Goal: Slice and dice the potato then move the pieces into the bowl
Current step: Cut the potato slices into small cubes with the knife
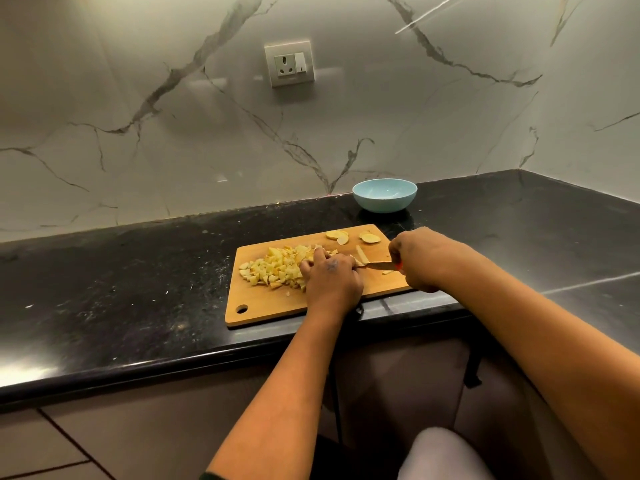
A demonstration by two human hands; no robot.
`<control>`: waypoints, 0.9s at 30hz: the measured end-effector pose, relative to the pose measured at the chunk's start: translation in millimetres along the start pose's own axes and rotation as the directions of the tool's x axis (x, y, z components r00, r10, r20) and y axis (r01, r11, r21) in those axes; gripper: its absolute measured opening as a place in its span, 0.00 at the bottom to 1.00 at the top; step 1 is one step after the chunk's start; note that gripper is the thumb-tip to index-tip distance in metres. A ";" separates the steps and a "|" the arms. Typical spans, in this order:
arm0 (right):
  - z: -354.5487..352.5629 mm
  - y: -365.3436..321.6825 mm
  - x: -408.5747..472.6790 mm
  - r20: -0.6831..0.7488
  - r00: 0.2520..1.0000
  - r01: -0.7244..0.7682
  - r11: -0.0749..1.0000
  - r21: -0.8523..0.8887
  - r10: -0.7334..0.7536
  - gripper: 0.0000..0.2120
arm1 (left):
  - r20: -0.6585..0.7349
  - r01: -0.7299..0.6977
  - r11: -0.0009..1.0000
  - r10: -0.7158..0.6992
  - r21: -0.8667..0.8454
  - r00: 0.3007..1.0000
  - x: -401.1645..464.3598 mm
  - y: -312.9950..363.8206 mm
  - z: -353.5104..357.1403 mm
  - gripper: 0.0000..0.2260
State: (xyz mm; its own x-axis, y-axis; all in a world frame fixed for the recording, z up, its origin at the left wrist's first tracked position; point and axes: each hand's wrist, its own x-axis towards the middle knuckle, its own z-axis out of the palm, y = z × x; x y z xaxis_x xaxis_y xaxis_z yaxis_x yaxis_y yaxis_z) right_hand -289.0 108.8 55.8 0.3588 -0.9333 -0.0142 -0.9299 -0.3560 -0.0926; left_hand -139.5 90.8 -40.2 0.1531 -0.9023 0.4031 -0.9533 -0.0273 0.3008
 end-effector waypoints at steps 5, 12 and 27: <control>-13.3 10.8 -8.7 0.019 1.000 0.009 1.000 -0.014 -0.009 0.16 | -0.013 -0.002 1.000 0.001 -0.026 1.000 -0.5 -0.7 -0.2 0.12; -18.6 31.0 2.7 -0.058 0.996 -0.067 0.993 0.095 0.073 0.13 | 0.004 0.031 0.998 -0.031 -0.049 1.000 7.4 3.4 -6.1 0.10; -1.8 46.6 26.1 -0.114 0.983 -0.126 0.983 0.133 0.141 0.14 | 0.155 -0.084 0.996 0.078 0.030 0.985 22.7 41.5 2.2 0.12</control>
State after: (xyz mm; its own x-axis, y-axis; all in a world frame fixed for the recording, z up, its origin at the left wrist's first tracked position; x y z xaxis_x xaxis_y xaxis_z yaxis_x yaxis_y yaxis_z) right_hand -323.0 67.8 52.9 0.2124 -0.9734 0.0861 -0.9486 -0.2265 -0.2212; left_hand -176.2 68.2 -20.4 0.0360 -0.9574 0.2866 -0.9702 0.0353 0.2399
